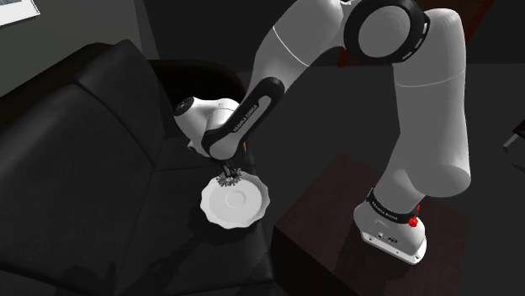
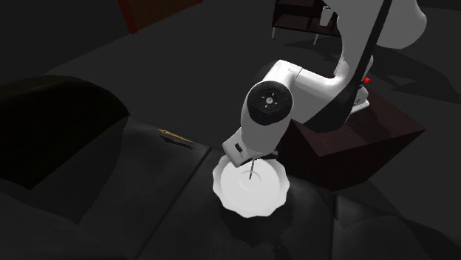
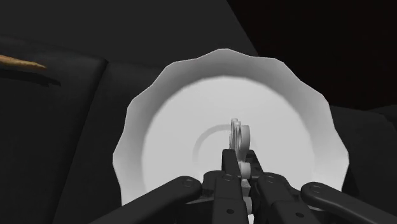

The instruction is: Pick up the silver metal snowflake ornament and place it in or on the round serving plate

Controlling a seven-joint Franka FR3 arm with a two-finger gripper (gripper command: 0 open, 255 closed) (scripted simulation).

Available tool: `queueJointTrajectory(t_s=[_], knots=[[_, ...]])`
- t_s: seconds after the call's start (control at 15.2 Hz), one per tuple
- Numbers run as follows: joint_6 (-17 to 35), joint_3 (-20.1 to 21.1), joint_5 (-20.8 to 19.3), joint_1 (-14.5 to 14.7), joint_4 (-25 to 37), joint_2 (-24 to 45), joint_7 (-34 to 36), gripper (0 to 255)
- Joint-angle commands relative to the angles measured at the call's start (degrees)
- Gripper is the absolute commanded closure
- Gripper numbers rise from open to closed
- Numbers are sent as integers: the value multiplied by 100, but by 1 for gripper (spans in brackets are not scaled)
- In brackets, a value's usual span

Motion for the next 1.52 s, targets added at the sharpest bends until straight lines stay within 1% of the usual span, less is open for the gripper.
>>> queueJointTrajectory(t_s=[0.0, 0.86, 1.32, 1.39, 1.45], knots=[[111, -23, -42, 11, 5, 121, 43, 255], [719, -176, -285, 106, 189, 946, 293, 255], [719, -176, -285, 106, 191, 947, 292, 255], [719, -176, -285, 106, 191, 947, 292, 0], [719, -176, -285, 106, 191, 947, 292, 0]])
